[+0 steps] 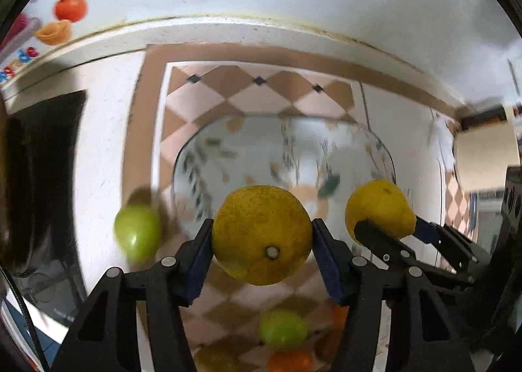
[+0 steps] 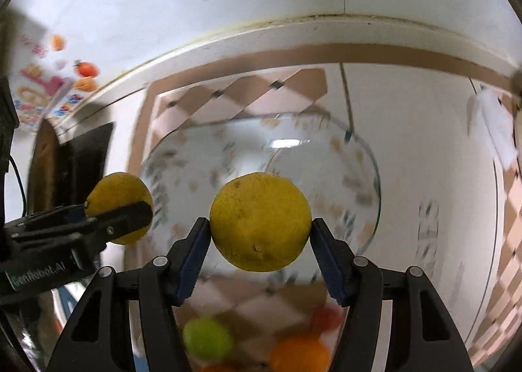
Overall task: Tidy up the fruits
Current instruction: 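Lower both yellow fruits onto the deer plate and open both tools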
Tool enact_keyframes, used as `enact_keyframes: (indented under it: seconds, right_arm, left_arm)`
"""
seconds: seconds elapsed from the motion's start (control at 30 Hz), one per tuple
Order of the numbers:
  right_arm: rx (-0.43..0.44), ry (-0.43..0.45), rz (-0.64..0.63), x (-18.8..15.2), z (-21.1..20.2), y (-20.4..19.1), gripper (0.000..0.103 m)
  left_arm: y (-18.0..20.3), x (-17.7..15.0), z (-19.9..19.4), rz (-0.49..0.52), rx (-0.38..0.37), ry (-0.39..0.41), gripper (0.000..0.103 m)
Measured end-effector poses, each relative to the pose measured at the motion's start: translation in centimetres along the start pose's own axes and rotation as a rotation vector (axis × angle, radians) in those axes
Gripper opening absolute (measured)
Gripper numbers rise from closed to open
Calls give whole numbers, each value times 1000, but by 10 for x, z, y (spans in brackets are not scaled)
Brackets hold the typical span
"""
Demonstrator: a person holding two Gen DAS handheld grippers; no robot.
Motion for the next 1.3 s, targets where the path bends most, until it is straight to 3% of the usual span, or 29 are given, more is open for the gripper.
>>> enact_keyframes:
  seconds: [0.23,0.57,0.63,0.67,0.7,0.73,0.77,1.0,1.3]
  right_arm:
    - [-51,-66,-41,29,31,23,65]
    - [-25,-106,-27,37,40,26,66]
    - [-20,-111,-15,38,40,28,68]
    - [-27,-105,-11,38,38,29,71]
    - [-34,-97,-6,40,38,27,84]
    - [-35,-89,2,41,35,28,93]
    - [-35,-83,11,41,32,29,94]
    - [-112,-65,6,30,6,31,94]
    - [-192,-16,-5,-14,-49,14,94]
  left_arm:
    - [-4,34,64,-91,15,-138,56]
    - [6,33,89,-76,60,-173,56]
    - [7,34,90,-76,62,-158,57]
    - [9,39,90,-77,64,-151,63]
    - [10,39,86,-73,68,-142,75]
    - [10,40,84,-68,73,-133,82]
    - [9,41,80,-64,79,-119,87]
    - [8,40,49,-65,94,-39,87]
    - [-4,-3,-15,7,142,138,87]
Point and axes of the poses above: each gripper's, at about its wrist camera, not at the fingertips, and z roughly the way its jaws point, y to its right, x to its top, the point moved 9 cm from there along z, roughly the way its jaws point, and after that the axes turned 13 degrees about -z, right-handed, at the moved point
